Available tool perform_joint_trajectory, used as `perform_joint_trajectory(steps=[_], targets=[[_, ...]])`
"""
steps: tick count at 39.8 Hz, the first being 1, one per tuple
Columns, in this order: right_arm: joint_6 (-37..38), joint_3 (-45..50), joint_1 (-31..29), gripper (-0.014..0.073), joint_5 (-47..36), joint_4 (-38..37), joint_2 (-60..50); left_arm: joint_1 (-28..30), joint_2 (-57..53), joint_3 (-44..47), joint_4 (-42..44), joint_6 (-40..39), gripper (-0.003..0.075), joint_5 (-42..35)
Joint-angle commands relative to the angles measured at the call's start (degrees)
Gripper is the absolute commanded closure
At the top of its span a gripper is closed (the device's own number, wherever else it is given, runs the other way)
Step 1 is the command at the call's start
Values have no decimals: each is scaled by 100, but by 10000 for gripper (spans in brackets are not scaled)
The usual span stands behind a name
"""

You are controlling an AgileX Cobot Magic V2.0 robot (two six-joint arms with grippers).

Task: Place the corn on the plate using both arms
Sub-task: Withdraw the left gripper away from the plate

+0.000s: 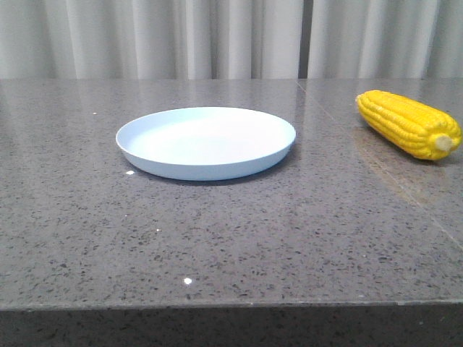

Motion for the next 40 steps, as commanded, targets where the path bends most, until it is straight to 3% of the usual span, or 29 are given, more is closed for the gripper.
perform_joint_trajectory(steps=[1,9,23,40], targets=[[-64,-204,-6,22,-471,-7,71,18,-501,50,-42,-32,741,-440],[-64,-204,-6,22,-471,-7,71,18,-1240,234,-42,-32,741,-422],[-64,-257,-6,22,-315,66,142,18,-1279,234,-42,-32,741,-422],[-64,-1778,8,20,175,151,3281,18,-1279,234,-42,-32,741,-422]])
